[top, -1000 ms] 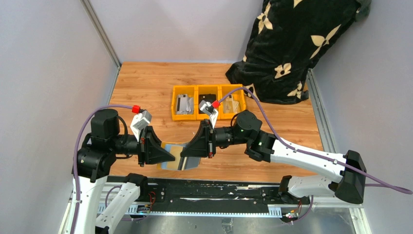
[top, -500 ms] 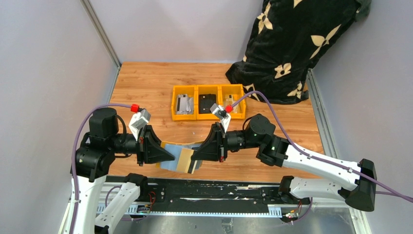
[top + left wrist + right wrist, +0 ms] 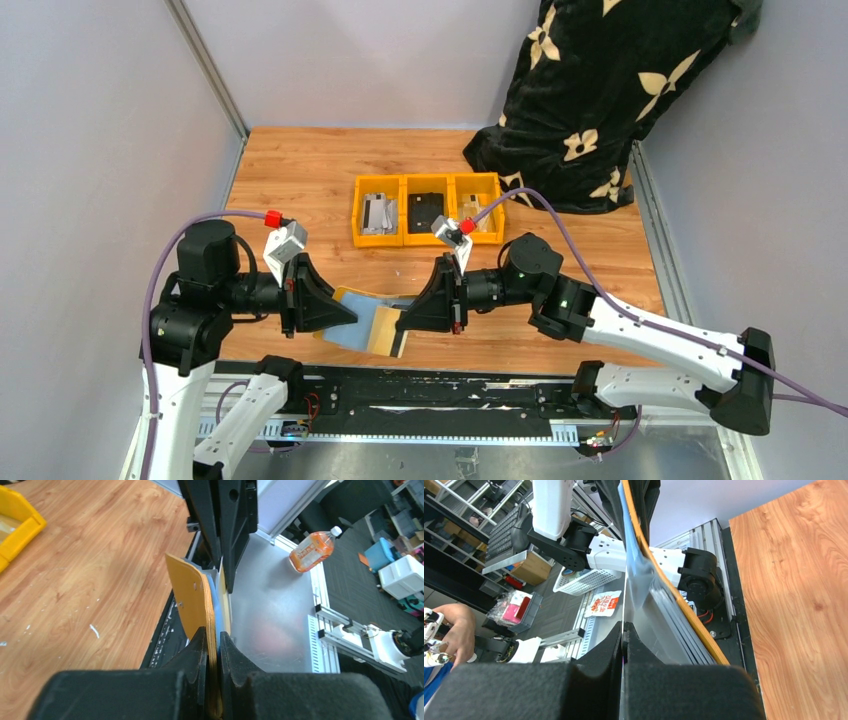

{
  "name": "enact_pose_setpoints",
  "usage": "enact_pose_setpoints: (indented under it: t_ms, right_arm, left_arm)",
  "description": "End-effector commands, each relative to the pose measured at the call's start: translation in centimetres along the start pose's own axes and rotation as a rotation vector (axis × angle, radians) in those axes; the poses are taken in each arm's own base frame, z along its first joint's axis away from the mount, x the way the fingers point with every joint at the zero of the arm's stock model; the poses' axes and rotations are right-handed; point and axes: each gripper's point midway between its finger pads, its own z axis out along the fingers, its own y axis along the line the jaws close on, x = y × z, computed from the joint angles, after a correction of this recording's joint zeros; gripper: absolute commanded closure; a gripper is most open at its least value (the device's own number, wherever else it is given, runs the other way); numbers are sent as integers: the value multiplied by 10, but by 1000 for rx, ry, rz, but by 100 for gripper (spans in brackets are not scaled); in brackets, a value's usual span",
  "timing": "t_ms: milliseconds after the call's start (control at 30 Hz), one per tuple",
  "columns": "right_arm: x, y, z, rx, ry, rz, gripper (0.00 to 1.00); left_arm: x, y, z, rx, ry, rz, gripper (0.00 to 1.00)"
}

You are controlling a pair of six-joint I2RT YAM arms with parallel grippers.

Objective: Take the credit cards out of the card holder
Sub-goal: Remove the credit card from the card holder, then place the credit card in the storage box.

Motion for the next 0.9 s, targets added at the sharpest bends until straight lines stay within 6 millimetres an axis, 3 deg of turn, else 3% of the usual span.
enact_pose_setpoints:
  t_ms: [0, 200, 300, 433, 633, 667, 767, 867]
  right_arm:
    - [-12, 5, -22, 48, -16, -48, 100]
    - [-18, -11, -51, 145, -23, -43, 100]
    - [-27, -35, -74, 264, -36, -41, 100]
    - [-50, -92, -113, 484, -66, -8, 100]
    - [-74, -212, -187, 887, -44, 71, 100]
    - [-81, -224, -199, 933, -56, 78, 100]
    - [-81, -280, -228, 1052, -19, 143, 100]
    - [-76, -325, -244, 1129, 47, 178, 100]
  left_arm:
    - [-6, 10, -4, -100, -9, 54, 100]
    - [-10, 24, -11, -215, -18, 172, 100]
    - [-14, 23, -15, -248, -29, 243, 100]
    - [-11, 25, -16, -252, -25, 271, 100]
    - [4, 32, -10, -220, -1, 237, 100]
    - [6, 33, -9, -212, 4, 227, 100]
    - [13, 36, -6, -183, 19, 204, 100]
    - [24, 44, -1, -158, 43, 184, 100]
